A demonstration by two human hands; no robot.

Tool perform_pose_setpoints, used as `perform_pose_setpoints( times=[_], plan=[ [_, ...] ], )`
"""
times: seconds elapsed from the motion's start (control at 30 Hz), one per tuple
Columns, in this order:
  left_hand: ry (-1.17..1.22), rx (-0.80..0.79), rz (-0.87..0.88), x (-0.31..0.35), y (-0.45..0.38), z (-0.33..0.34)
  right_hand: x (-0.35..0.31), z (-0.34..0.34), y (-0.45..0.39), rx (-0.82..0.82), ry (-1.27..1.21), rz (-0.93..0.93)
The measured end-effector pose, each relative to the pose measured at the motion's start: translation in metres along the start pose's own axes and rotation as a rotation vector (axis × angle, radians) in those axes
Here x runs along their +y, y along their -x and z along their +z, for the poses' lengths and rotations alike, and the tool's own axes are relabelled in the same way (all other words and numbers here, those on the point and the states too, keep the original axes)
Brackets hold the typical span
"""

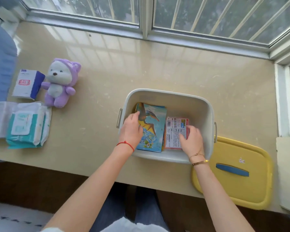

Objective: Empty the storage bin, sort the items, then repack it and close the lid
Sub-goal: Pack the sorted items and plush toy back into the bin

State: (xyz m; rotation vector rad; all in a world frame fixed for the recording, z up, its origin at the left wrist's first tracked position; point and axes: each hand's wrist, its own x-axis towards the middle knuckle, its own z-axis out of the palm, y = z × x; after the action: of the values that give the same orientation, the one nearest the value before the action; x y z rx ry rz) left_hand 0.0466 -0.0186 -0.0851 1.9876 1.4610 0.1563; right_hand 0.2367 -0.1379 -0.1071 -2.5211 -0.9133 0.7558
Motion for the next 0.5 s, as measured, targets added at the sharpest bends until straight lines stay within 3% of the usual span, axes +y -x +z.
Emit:
perform_pose_setpoints(
  times=[0.27, 0.5],
  plan=[
    [0.047, 0.23, 0.17, -0.024, 0.053, -0.103, -0.081, -0.018, 0.042, 0.035, -0.054, -0.432],
    [-0.013, 0.336, 0.018, -0.118, 0.084, -0.187, -0.169, 0.015, 0.07, 0.022, -0.01, -0.582]
  ],
)
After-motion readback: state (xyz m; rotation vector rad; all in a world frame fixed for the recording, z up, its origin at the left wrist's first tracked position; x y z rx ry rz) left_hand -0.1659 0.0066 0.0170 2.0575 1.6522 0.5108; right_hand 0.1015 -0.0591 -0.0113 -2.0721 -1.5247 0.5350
